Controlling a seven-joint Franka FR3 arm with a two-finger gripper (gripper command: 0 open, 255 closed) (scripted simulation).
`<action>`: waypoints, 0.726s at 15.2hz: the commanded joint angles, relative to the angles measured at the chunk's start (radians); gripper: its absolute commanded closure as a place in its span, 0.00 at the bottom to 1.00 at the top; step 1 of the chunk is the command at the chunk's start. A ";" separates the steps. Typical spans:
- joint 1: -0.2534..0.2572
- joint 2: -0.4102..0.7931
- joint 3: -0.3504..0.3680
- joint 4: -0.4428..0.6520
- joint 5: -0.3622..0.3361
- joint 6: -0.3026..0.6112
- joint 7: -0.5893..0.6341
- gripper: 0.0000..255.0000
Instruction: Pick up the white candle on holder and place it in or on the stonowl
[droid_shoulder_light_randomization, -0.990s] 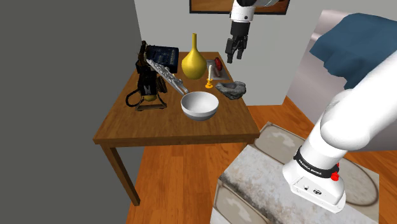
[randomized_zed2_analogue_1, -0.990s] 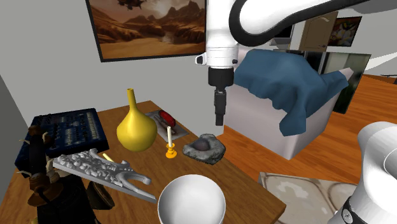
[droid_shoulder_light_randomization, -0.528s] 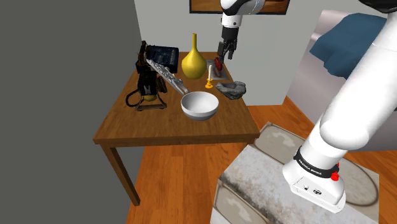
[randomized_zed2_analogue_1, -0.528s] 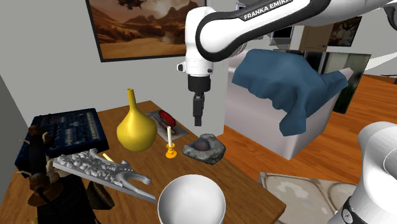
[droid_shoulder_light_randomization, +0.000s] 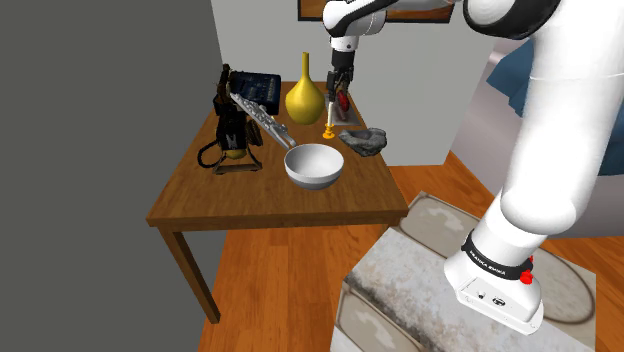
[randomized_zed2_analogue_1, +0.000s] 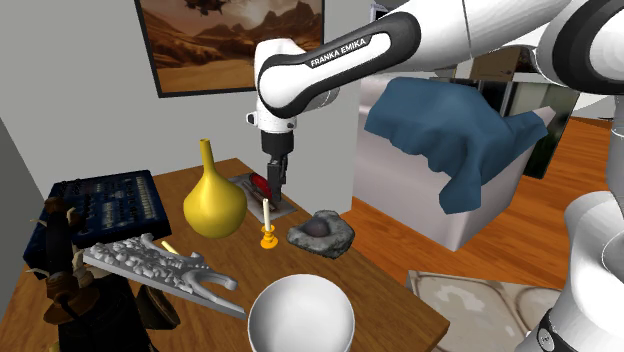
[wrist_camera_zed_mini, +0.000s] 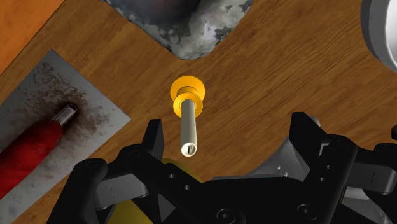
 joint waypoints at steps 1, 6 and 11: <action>-0.018 0.080 0.001 0.083 0.017 0.002 -0.028 0.00; -0.036 0.173 0.008 0.170 0.033 0.013 -0.049 0.00; -0.036 0.198 0.012 0.132 0.041 0.075 -0.054 0.00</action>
